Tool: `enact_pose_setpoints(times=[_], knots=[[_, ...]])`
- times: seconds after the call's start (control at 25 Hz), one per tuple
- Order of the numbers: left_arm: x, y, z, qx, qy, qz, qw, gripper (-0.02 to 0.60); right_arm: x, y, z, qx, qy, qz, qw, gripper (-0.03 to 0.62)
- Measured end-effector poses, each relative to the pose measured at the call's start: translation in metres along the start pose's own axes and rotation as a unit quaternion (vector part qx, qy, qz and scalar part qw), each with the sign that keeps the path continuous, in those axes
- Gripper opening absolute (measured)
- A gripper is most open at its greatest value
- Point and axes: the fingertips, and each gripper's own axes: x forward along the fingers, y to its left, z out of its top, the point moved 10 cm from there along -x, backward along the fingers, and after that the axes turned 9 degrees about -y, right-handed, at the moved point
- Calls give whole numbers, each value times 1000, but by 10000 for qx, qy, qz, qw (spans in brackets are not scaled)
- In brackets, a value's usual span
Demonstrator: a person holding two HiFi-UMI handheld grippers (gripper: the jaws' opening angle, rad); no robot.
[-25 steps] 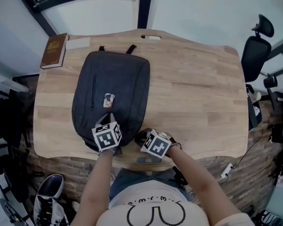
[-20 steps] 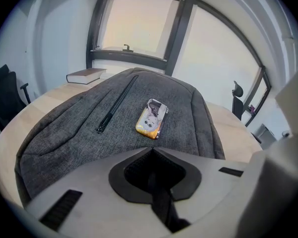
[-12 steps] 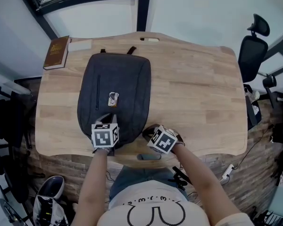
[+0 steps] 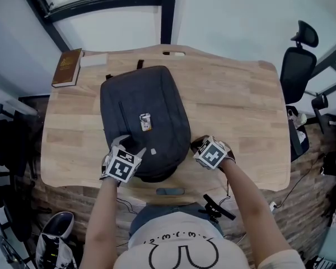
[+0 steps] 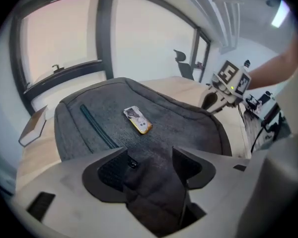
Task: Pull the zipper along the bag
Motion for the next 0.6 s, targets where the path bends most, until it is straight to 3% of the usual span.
enact_pose_setpoints(times=[0.16,0.24,0.4,0.6], knots=[[24,-10,1,1157,691,-274,9905,296,0,-33,0,104,40,-290,9995,55],[37,-14,0,1459,873,-389,9847,299,0,-45,1,117,80,-405,9991,56],[50,-13,6,1149,737,-370,9899,301,-2,-64,4,172,113,-477,9986,55],[51,-12,2,906,526,-192,9943,307,-16,-64,4,409,-214,-342,9983,55]])
